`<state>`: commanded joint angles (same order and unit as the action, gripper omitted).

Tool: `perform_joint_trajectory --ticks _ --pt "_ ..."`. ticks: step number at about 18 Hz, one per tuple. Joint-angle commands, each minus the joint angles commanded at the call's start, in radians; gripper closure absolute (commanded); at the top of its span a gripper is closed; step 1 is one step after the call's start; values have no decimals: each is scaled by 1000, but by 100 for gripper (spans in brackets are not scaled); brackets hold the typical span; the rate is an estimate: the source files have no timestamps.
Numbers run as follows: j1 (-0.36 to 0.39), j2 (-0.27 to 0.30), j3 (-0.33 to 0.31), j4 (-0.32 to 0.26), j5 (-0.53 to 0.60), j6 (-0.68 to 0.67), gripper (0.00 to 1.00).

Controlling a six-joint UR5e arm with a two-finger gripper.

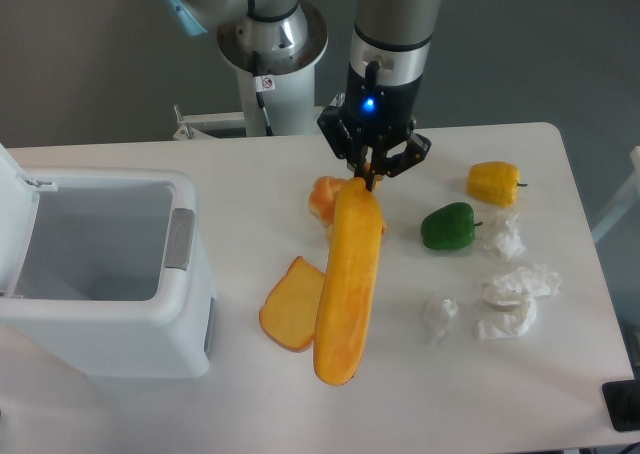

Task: Place the long bread in the trash can
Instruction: 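Lift the long bread by its end so it hangs upright, then carry the hanging bread over the white trash can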

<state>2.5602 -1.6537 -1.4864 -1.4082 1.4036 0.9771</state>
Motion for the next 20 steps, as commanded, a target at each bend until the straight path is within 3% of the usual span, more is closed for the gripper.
perform_joint_trajectory --ticks 5,9,13,17,20 --pt "-3 35 2 -58 67 -8 99" --pt "-3 81 5 -164 92 -8 99" --pt "-12 140 2 -233 87 -8 99" --pt "-95 186 5 -340 86 -3 99" --pt "-162 187 8 -353 55 -8 99"
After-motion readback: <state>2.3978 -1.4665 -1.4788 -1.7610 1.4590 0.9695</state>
